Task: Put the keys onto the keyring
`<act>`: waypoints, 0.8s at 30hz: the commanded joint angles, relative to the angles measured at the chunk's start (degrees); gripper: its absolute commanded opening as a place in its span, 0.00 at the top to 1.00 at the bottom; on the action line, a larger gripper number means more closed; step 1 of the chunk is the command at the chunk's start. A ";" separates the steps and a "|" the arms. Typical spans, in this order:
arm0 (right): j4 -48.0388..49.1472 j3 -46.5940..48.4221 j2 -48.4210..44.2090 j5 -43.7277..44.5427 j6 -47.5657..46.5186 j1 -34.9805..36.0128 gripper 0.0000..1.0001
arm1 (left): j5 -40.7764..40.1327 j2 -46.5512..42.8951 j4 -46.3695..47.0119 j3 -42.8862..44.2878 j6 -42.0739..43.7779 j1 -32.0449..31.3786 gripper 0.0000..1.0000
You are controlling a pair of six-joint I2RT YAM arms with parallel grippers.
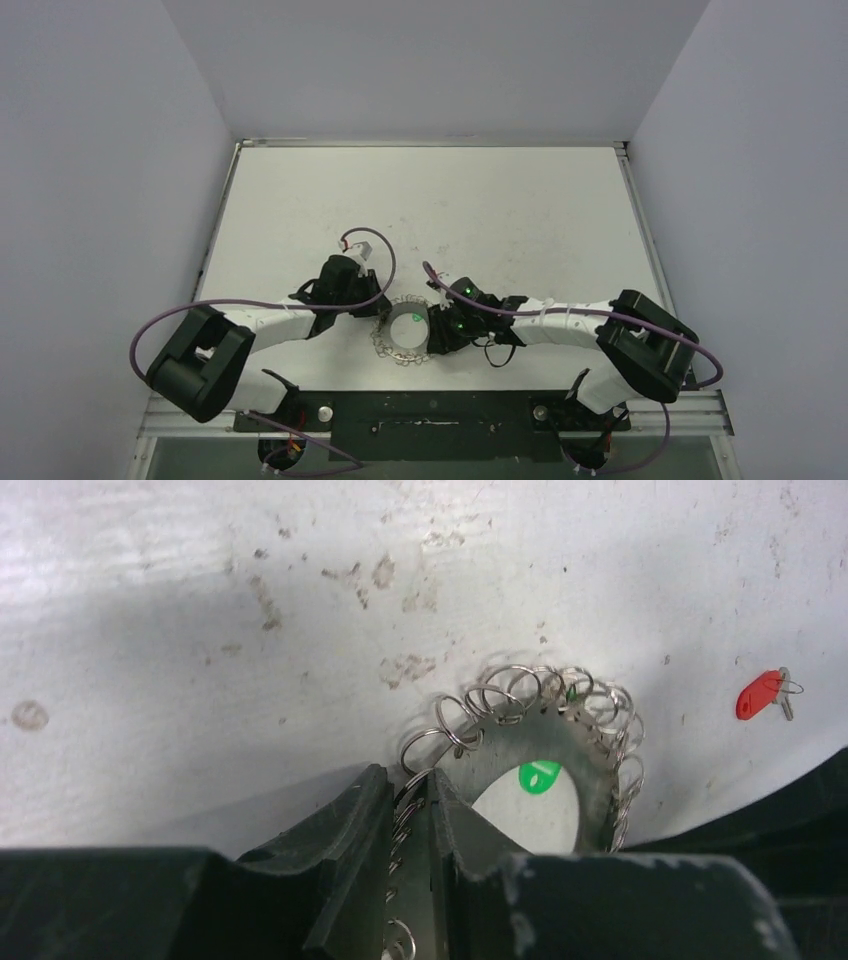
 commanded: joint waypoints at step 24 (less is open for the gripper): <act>-4.85 3.31 -3.90 -1.94 -4.94 -9.22 0.41 | -6.31 -25.76 -10.65 -4.76 1.15 0.11 0.57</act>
